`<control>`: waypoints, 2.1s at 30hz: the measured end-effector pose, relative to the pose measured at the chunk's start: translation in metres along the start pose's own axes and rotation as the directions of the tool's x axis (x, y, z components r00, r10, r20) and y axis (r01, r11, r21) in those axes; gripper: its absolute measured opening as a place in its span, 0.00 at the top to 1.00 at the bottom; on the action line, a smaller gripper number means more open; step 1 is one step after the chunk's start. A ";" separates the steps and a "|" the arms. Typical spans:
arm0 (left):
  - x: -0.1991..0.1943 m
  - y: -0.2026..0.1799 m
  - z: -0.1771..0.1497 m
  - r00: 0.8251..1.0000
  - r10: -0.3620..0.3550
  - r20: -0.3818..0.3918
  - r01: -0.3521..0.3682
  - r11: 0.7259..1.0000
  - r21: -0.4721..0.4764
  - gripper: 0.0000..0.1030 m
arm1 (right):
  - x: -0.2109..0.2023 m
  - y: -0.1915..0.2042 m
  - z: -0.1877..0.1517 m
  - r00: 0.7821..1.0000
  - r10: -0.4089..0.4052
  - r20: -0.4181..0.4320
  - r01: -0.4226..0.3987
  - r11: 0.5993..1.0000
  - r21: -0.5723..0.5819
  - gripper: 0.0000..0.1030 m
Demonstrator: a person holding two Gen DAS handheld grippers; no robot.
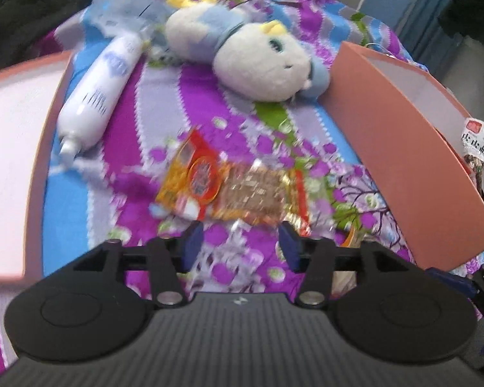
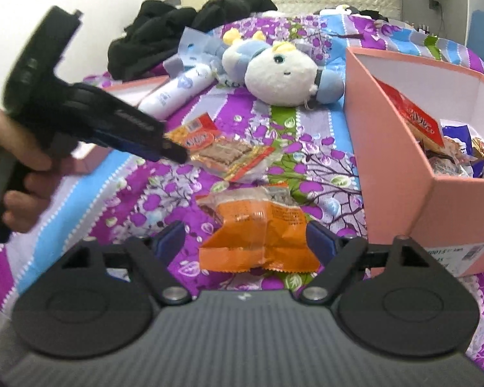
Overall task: Organize snacks
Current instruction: 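Close the left tool on the red strip packet while the right grasps the orange bag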
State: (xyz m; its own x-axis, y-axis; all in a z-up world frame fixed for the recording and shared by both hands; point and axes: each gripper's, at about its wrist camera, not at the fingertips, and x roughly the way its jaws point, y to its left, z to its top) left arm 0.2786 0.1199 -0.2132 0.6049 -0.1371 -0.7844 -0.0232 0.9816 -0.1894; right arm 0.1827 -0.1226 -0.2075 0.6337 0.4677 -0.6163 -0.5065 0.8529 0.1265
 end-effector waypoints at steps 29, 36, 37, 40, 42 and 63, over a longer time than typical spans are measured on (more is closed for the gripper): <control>0.089 -0.032 0.027 0.987 0.095 -0.126 -0.075 0.984 0.159 0.45 | 0.041 -0.014 -0.003 0.996 0.023 -0.085 -0.028 0.998 -0.049 0.38; 0.081 -0.031 0.029 0.988 0.095 -0.123 -0.078 0.987 0.138 0.47 | 0.034 -0.015 -0.001 0.997 0.020 -0.081 -0.023 0.999 -0.040 0.41; 0.079 -0.032 0.028 0.988 0.095 -0.124 -0.078 0.988 0.133 0.47 | 0.033 -0.016 -0.001 0.997 0.017 -0.080 -0.020 0.999 -0.036 0.41; 0.069 -0.032 0.026 0.989 0.084 -0.124 -0.070 0.991 0.116 0.47 | 0.029 -0.018 0.000 0.997 0.010 -0.076 -0.011 1.000 -0.021 0.41; 0.059 -0.031 0.025 0.990 0.077 -0.119 -0.065 0.993 0.100 0.47 | 0.025 -0.018 0.001 0.997 0.004 -0.073 -0.005 1.000 -0.017 0.41; -0.064 -0.014 -0.036 0.990 0.141 0.012 -0.140 0.988 -0.061 0.47 | -0.053 -0.015 0.017 0.999 -0.032 0.045 0.028 0.996 0.082 0.41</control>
State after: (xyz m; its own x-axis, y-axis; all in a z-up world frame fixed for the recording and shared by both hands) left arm 0.2114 0.1103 -0.1820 0.6047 0.0039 -0.7964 -0.1557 0.9813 -0.1134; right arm 0.1665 -0.1564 -0.1635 0.6748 0.4503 -0.5848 -0.4390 0.8818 0.1724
